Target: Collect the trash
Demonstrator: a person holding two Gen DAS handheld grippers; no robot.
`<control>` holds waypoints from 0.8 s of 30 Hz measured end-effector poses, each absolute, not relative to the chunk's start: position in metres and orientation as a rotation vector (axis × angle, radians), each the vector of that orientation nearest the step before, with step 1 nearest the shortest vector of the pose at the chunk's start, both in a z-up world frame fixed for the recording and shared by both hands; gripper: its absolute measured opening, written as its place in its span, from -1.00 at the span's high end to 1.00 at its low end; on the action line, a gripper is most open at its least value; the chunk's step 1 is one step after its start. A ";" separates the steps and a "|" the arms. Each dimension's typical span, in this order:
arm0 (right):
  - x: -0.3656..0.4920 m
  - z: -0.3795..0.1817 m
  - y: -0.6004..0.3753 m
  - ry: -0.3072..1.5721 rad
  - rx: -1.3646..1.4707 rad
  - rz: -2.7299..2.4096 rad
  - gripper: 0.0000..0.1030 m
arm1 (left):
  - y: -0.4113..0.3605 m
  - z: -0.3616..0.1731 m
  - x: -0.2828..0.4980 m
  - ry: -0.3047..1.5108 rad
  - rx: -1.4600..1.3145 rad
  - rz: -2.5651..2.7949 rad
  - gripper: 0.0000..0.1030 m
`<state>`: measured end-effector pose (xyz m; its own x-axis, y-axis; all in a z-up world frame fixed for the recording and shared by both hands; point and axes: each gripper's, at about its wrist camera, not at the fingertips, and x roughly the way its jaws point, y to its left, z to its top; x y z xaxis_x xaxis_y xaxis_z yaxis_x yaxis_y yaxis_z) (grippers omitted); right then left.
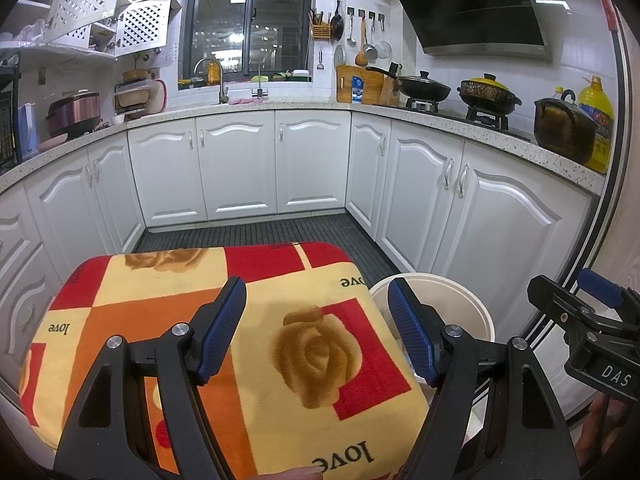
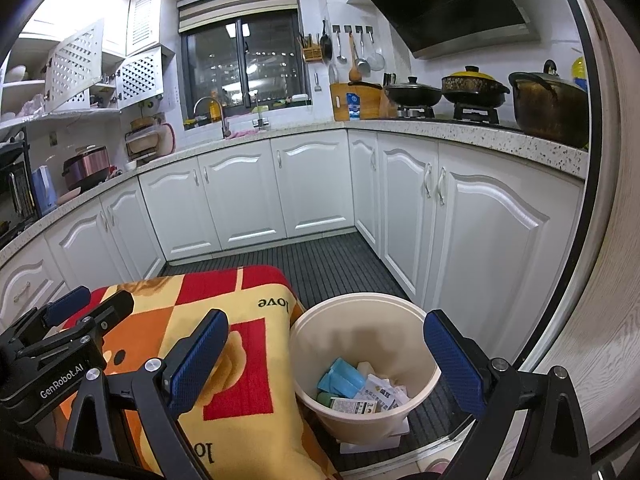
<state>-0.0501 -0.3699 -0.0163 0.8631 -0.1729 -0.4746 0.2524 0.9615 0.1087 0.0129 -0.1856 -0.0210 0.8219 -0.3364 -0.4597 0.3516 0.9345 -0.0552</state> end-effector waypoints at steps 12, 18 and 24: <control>-0.047 -0.023 -0.370 0.496 0.167 -0.223 -0.89 | -0.187 -0.025 0.012 0.489 0.047 -0.372 -0.41; -0.046 -0.023 -0.371 0.499 0.165 -0.224 -0.89 | -0.188 -0.025 0.012 0.493 0.048 -0.376 -0.41; -0.045 -0.023 -0.371 0.503 0.165 -0.219 -0.89 | -0.187 -0.026 0.013 0.495 0.051 -0.377 -0.41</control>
<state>-0.0450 -0.3714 -0.0230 0.8534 -0.1672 -0.4937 0.2481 0.9633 0.1025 0.0125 -0.1874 -0.0263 0.8128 -0.3403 -0.4728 0.3649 0.9301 -0.0422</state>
